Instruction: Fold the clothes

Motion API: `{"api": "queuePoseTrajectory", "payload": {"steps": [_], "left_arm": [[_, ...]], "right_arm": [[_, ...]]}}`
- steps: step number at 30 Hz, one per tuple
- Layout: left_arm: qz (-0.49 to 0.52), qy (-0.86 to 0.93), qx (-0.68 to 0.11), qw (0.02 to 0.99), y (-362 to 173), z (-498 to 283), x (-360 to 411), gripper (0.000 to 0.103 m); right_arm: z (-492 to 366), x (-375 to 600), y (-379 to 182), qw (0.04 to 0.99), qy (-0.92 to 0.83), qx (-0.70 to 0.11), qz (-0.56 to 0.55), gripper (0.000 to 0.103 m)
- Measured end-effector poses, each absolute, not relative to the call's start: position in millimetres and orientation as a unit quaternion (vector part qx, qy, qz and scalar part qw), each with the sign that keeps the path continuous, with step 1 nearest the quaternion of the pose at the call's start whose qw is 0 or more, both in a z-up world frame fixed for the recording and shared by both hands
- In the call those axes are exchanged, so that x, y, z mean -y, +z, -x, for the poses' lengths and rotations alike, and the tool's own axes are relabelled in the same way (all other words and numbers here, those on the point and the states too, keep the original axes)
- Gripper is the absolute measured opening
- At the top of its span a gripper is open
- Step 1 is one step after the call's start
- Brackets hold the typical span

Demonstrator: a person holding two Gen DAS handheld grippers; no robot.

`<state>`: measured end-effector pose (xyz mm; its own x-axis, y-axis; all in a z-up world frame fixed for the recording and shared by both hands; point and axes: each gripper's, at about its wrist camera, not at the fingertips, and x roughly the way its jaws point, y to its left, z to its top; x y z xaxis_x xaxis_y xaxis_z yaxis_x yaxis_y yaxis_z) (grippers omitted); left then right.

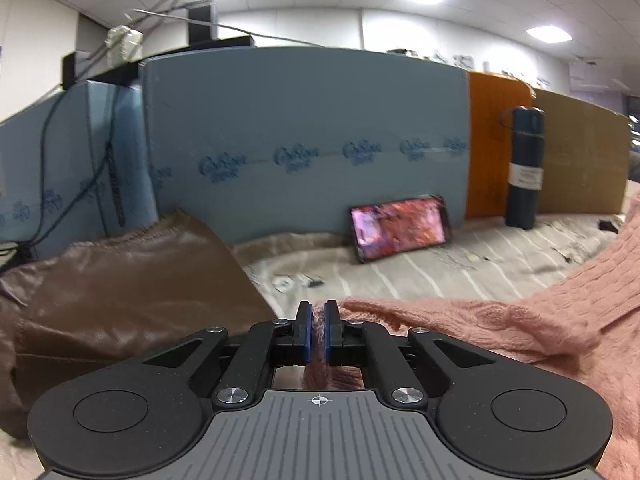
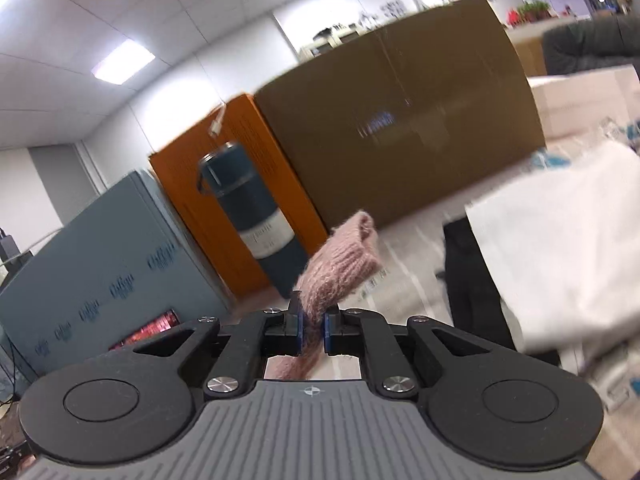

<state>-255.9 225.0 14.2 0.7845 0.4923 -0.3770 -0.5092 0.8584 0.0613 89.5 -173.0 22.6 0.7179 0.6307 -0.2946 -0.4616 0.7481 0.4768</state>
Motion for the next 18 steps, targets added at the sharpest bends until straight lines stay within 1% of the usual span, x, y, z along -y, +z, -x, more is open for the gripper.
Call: {"api": "queuePoseTrajectory", "payload": {"steps": [3, 5, 6, 8, 9, 10, 11, 12, 13, 14, 15, 16, 18], "left_arm": [[0.009, 0.268, -0.223, 0.937, 4.5, 245.2, -227.1, 0.005], [-0.007, 0.267, -0.253, 0.93, -4.3, 237.1, -226.4, 0.006], [-0.016, 0.27, -0.264, 0.926, -8.3, 235.8, -225.6, 0.011], [-0.03, 0.277, -0.284, 0.917, -12.9, 233.6, -224.8, 0.015], [-0.036, 0.279, -0.287, 0.916, -13.0, 234.6, -223.9, 0.021], [-0.046, 0.283, -0.283, 0.915, -11.3, 236.8, -221.8, 0.025], [-0.056, 0.289, -0.279, 0.914, -8.9, 239.3, -219.1, 0.039], [-0.065, 0.293, -0.271, 0.914, -6.1, 243.1, -216.2, 0.051], [-0.07, 0.296, -0.259, 0.917, -1.8, 247.8, -213.3, 0.06], [-0.071, 0.302, -0.244, 0.919, 3.5, 253.0, -210.3, 0.066], [-0.069, 0.312, -0.225, 0.92, 8.7, 257.1, -206.9, 0.083], [-0.065, 0.322, -0.206, 0.922, 13.7, 260.0, -203.2, 0.096], [-0.054, 0.338, -0.169, 0.924, 23.9, 265.1, -195.6, 0.098]], "right_arm": [[-99.2, 161.4, 13.9, 0.917, 0.283, -0.234, -0.155, 0.008], [-108.7, 154.1, -0.9, 0.915, 0.27, -0.266, -0.137, 0.008], [-112.5, 153.0, -7.9, 0.913, 0.264, -0.283, -0.13, 0.008], [-120.1, 150.8, -22.0, 0.907, 0.25, -0.317, -0.117, 0.01], [-123.9, 149.6, -29.1, 0.904, 0.243, -0.334, -0.11, 0.011], [-121.6, 148.4, -28.9, 0.907, 0.237, -0.335, -0.098, 0.022], [-114.7, 147.0, -23.1, 0.914, 0.23, -0.324, -0.081, 0.045], [-107.7, 145.6, -17.4, 0.921, 0.223, -0.312, -0.065, 0.056], [-100.8, 144.2, -11.6, 0.927, 0.217, -0.301, -0.048, 0.067], [-93.9, 142.9, -5.9, 0.933, 0.21, -0.289, -0.031, 0.07], [-87.0, 141.5, -0.1, 0.939, 0.203, -0.277, -0.015, 0.073], [-80.0, 140.1, 5.6, 0.944, 0.196, -0.265, 0.002, 0.079], [-64.8, 136.0, 16.6, 0.954, 0.18, -0.239, 0.029, 0.081]]}}
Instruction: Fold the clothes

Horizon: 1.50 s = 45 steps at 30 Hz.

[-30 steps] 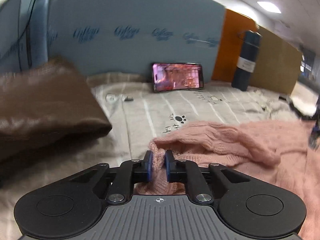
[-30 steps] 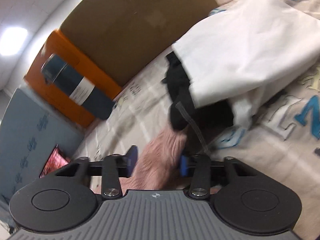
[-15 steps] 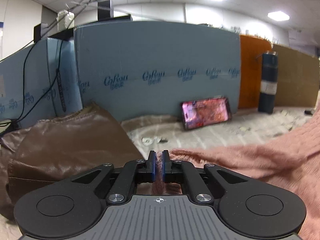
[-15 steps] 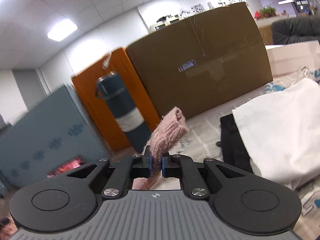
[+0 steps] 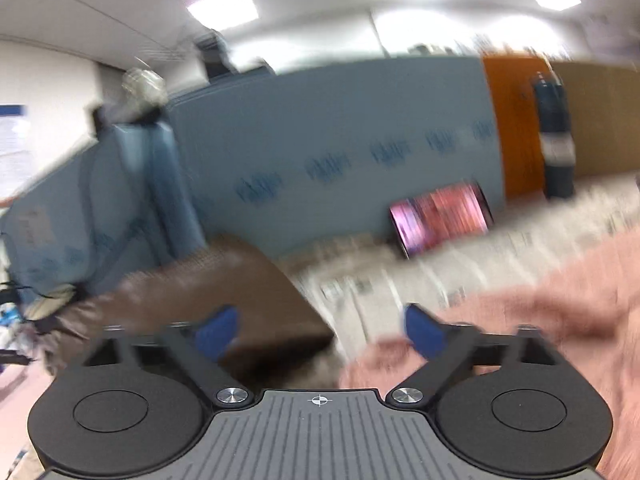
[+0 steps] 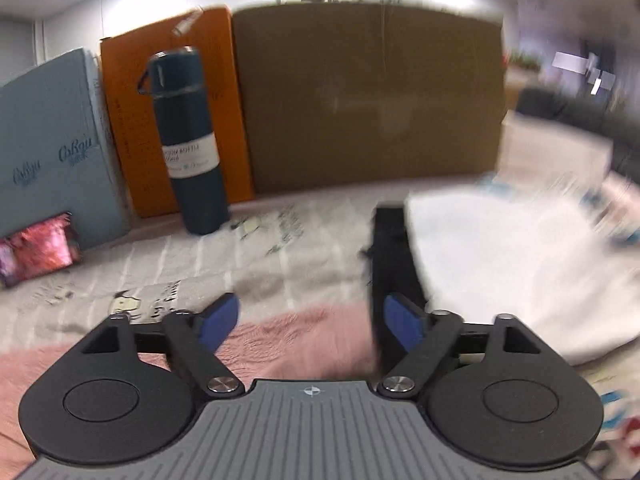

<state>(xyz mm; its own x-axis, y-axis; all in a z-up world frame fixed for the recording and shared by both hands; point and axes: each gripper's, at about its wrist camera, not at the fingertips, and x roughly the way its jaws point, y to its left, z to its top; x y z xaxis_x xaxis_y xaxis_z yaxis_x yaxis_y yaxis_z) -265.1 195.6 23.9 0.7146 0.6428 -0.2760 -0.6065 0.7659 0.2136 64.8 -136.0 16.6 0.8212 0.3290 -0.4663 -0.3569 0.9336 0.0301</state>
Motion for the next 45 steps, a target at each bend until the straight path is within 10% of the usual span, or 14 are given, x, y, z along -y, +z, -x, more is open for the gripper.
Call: {"api": "queuePoseTrajectory", "payload": {"steps": [6, 17, 22, 33, 41, 45], "left_arm": [[0.028, 0.25, -0.189, 0.949, 29.6, 226.2, -202.5, 0.101], [0.109, 0.24, -0.181, 0.947, 6.9, 228.6, -232.0, 0.101], [0.093, 0.241, -0.186, 0.948, 5.6, 226.1, -229.9, 0.101], [0.072, 0.243, -0.195, 0.948, 4.7, 222.9, -224.7, 0.101], [0.051, 0.25, -0.244, 0.936, -5.9, 208.9, -224.1, 0.101], [0.052, 0.247, -0.227, 0.941, -4.4, 214.5, -222.6, 0.101]], "right_arm": [[-11.8, 102.2, 37.0, 0.93, 0.302, -0.211, 0.02, 0.081], [26.9, -9.9, -6.5, 0.745, 0.524, -0.413, -0.022, 0.067], [35.6, -24.3, -5.8, 0.749, 0.532, -0.395, 0.012, 0.01], [37.5, -14.4, 5.5, 0.782, 0.514, -0.345, 0.071, 0.015], [31.9, 22.4, 15.1, 0.813, 0.481, -0.329, 0.012, 0.067], [29.3, 80.9, 27.6, 0.847, 0.428, -0.312, -0.05, 0.071]]}}
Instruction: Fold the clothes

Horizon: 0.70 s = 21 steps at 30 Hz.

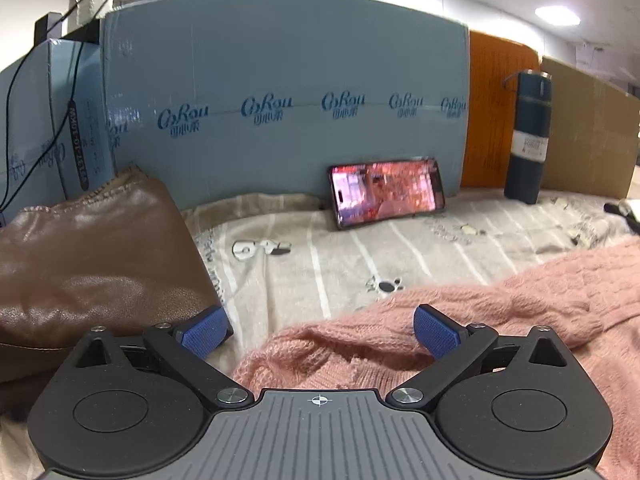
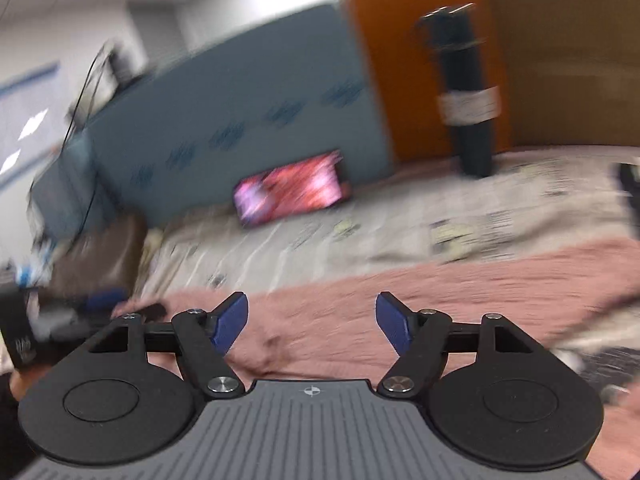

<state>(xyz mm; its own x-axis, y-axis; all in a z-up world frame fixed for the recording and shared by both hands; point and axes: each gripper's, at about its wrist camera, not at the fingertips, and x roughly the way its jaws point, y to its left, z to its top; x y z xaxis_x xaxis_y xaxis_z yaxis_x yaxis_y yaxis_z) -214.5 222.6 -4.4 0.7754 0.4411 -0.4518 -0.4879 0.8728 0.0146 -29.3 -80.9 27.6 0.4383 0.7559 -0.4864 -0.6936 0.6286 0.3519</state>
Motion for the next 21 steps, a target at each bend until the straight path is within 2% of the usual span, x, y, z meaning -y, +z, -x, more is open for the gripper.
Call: {"api": "queuePoseTrajectory", "payload": {"steps": [12, 15, 16, 18, 20, 21], "left_arm": [[0.037, 0.212, -0.141, 0.966, 19.1, 240.2, -193.9, 0.101], [0.026, 0.18, -0.129, 0.975, 23.9, 249.9, -179.3, 0.101], [0.023, 0.165, -0.123, 0.978, 24.9, 254.7, -174.1, 0.101], [0.014, 0.128, -0.108, 0.986, 24.5, 266.3, -162.0, 0.102], [0.009, 0.09, -0.103, 0.991, 21.7, 276.1, -151.6, 0.102], [0.008, 0.071, -0.105, 0.992, 20.1, 279.5, -146.9, 0.102]], "right_arm": [[32.7, 246.6, 4.6, 0.929, 0.162, -0.305, -0.137, 0.074], [28.7, 251.0, -7.0, 0.933, 0.133, -0.308, -0.126, 0.074], [27.0, 250.4, -11.2, 0.935, 0.126, -0.31, -0.121, 0.071], [24.0, 247.9, -18.9, 0.936, 0.121, -0.312, -0.107, 0.056], [20.6, 239.2, -24.4, 0.935, 0.14, -0.313, -0.087, 0.018], [19.0, 234.5, -27.1, 0.936, 0.145, -0.312, -0.077, 0.015]]}}
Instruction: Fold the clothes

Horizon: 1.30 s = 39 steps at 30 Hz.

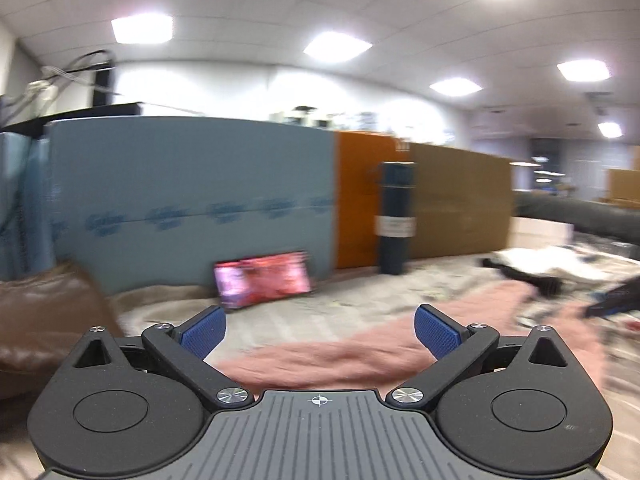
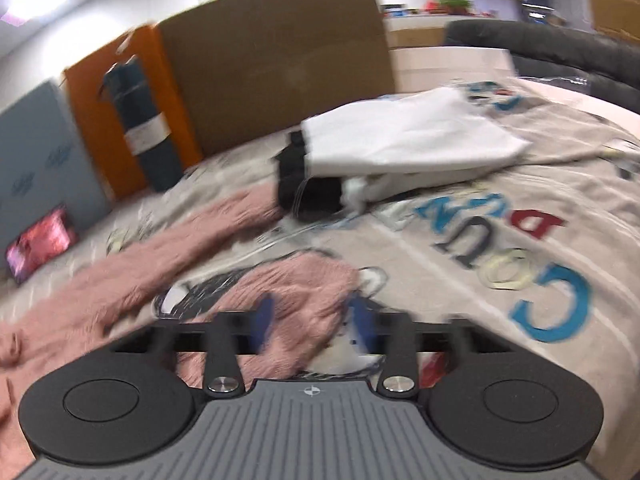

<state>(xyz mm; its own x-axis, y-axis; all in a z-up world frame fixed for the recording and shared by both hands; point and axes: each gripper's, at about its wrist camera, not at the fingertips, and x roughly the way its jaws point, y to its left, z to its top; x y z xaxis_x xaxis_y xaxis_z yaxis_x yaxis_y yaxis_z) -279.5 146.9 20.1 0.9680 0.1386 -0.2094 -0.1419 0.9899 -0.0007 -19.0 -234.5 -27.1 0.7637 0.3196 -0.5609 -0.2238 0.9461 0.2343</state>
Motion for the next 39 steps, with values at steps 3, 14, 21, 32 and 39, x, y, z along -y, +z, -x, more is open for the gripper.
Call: {"api": "queuePoseTrajectory", "payload": {"steps": [3, 14, 21, 32, 39], "left_arm": [[-0.004, 0.03, -0.128, 0.991, 15.3, 281.8, -132.5, 0.102], [-0.123, -0.037, -0.232, 0.964, -11.7, 266.4, -84.8, 0.102], [-0.137, 0.009, -0.216, 0.967, -7.5, 284.2, -89.2, 0.102], [-0.184, 0.031, -0.221, 0.957, -0.6, 331.8, -88.8, 0.102], [-0.242, 0.007, -0.298, 0.923, -12.5, 337.5, -76.6, 0.102]], "right_arm": [[27.9, 238.7, -14.1, 0.947, 0.155, -0.271, -0.073, 0.005], [60.4, 261.7, 37.9, 0.972, 0.16, -0.164, -0.06, 0.004], [25.9, 258.1, -21.1, 0.959, 0.093, -0.265, -0.026, 0.009], [53.7, 262.7, -2.1, 0.971, 0.182, -0.145, 0.051, 0.096], [89.2, 230.7, -15.4, 0.866, 0.424, -0.169, 0.204, 0.1]]}}
